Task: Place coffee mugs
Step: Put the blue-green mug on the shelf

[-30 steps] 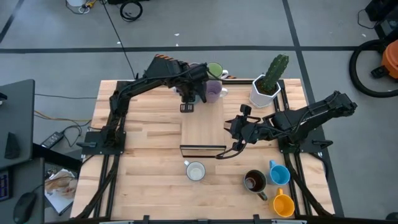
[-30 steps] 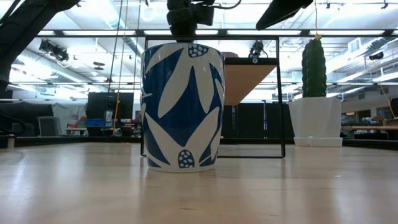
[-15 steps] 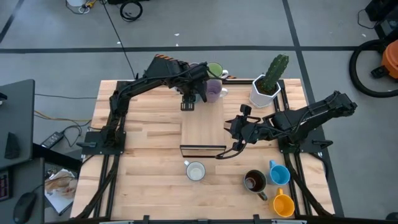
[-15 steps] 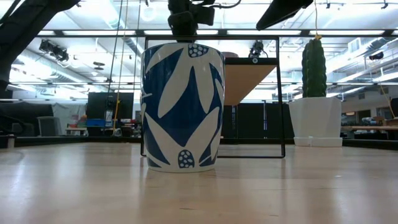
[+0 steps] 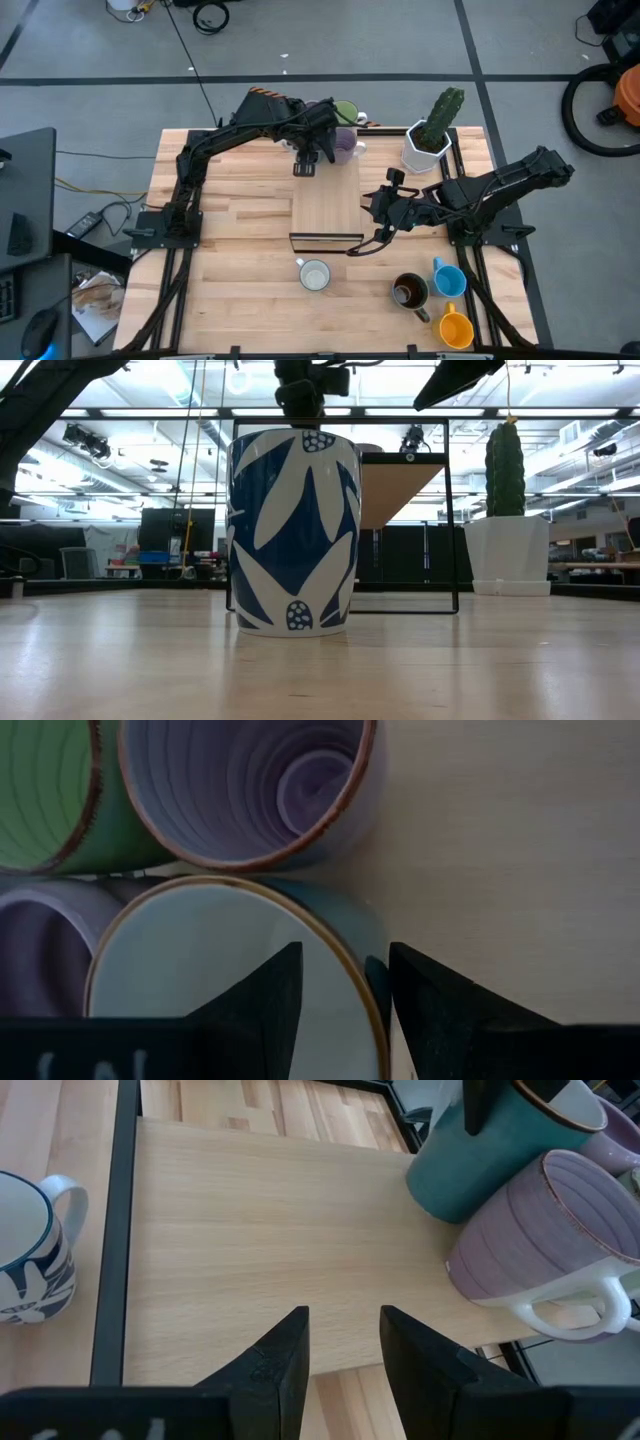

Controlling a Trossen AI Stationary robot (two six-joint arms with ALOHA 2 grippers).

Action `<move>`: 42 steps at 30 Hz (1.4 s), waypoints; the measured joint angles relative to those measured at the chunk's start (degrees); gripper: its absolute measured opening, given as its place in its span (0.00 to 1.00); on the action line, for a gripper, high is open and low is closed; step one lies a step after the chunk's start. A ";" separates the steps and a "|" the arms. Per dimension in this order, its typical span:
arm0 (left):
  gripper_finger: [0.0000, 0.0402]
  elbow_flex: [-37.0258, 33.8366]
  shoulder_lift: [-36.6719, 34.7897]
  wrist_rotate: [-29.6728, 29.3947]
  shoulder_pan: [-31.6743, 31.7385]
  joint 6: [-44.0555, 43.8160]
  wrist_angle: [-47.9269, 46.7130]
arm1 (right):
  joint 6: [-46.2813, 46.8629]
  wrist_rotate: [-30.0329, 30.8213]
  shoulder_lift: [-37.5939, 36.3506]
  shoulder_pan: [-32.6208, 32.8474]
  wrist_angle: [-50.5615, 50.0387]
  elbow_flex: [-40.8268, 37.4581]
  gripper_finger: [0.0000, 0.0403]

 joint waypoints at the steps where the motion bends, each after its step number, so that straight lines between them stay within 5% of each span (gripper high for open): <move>1: 0.39 0.00 0.00 -0.01 0.00 0.32 0.21 | 0.00 0.00 0.00 0.00 0.00 0.00 0.32; 42: 0.39 0.00 -0.13 -3.77 -2.25 0.11 1.55 | 0.07 0.00 0.00 0.00 0.06 0.00 0.32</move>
